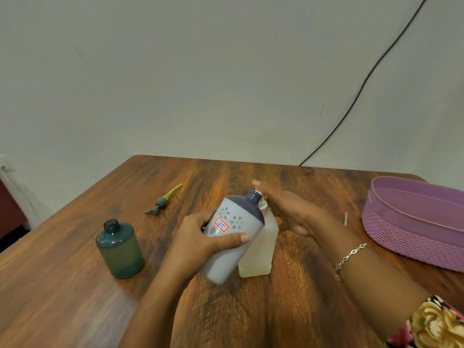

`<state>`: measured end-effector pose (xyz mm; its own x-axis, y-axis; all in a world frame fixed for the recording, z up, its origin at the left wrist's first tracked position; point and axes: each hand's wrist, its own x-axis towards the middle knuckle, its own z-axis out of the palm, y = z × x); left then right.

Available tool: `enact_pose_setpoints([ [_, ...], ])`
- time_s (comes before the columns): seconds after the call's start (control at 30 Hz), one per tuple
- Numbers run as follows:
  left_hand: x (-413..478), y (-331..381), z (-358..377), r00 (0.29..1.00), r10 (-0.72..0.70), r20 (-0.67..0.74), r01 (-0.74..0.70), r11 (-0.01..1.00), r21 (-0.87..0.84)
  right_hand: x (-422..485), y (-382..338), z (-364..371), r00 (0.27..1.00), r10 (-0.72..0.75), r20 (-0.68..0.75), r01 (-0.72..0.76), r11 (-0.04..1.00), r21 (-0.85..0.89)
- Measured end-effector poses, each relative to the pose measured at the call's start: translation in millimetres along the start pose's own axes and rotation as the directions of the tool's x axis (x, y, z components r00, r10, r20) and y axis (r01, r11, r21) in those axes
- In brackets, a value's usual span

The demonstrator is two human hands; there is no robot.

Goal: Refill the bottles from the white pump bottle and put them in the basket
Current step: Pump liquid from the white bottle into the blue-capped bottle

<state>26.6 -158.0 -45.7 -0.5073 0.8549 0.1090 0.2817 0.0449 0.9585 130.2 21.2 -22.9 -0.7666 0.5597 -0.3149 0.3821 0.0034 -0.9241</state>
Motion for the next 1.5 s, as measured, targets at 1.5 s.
enact_pose_setpoints([
  [1.5, -1, 10, 3, 0.996, -0.052, -0.072, 0.058, 0.994, 0.088, 5, -7, -7, 0.996, 0.009, 0.089, -0.007, 1.000, -0.023],
])
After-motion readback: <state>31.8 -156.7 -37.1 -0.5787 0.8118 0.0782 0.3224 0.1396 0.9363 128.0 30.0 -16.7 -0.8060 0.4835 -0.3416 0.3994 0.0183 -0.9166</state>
